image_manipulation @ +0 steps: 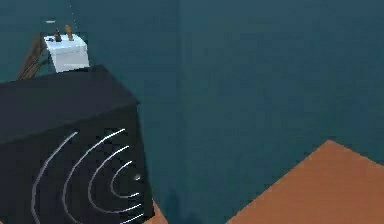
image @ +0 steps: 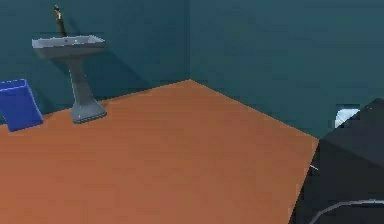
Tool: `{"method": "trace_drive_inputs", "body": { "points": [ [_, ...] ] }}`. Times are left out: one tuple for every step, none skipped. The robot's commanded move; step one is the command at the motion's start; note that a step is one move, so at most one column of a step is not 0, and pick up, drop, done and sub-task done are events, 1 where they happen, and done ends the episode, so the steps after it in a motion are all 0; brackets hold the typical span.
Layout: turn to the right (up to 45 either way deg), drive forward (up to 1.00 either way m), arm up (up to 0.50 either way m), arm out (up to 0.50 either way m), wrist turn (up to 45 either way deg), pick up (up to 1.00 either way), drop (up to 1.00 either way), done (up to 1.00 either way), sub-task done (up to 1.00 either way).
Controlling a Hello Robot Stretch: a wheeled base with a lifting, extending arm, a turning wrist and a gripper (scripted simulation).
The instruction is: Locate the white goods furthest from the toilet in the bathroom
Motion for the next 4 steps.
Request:
{"method": "trace_drive_inputs", "body": {
  "points": [
    [0.0,1.00,0.00,0.00,0.0,0.00,0.00,0.00,0.00],
    [-27.0,0.00,0.00,0.00,0.0,0.00,0.00,0.00,0.00],
    [0.0,0.10,0.00,0.00,0.0,0.00,0.00,0.00,0.00],
    [45.0,0.00,0.00,0.00,0.0,0.00,0.00,0.00,0.00]
  ]
}}
